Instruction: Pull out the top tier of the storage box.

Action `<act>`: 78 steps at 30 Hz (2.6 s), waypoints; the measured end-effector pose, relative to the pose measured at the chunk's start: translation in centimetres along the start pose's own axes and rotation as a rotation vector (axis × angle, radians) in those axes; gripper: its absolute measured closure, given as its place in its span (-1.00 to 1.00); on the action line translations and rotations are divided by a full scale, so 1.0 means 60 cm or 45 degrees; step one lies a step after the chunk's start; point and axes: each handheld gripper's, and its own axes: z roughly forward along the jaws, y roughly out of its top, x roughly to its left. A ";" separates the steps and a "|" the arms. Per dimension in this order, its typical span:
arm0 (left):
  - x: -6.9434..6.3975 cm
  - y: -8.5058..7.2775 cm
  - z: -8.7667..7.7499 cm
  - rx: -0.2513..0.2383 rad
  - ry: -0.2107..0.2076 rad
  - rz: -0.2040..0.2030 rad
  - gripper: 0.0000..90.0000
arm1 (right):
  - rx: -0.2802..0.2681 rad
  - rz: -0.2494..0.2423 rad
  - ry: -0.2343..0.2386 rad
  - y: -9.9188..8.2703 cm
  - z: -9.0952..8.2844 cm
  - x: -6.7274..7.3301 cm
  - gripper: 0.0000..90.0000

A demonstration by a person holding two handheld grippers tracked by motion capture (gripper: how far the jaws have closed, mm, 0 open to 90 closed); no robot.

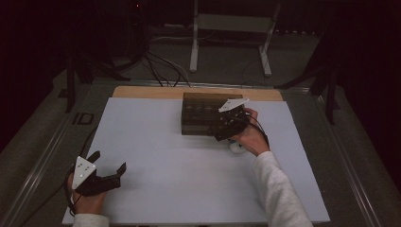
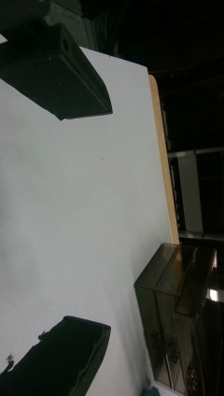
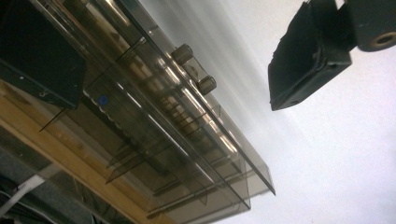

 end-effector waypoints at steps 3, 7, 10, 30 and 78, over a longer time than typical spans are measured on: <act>0.000 0.000 0.000 -0.001 0.000 0.000 -0.99 | 0.020 -0.004 0.010 -0.001 0.006 0.000 -0.81; 0.000 0.000 0.000 -0.002 0.001 0.000 -0.99 | 0.051 -0.008 0.054 -0.001 0.013 -0.001 -0.46; 0.000 0.000 0.000 0.000 -0.001 -0.001 -0.99 | 0.078 -0.037 0.068 -0.001 0.020 0.000 -0.20; 0.000 0.000 0.001 0.002 -0.002 0.002 -0.99 | 0.171 -0.109 0.032 -0.003 0.044 0.003 0.22; 0.001 -0.001 0.001 0.010 0.006 0.000 -0.99 | 0.195 -0.168 -0.027 -0.006 0.053 0.014 0.24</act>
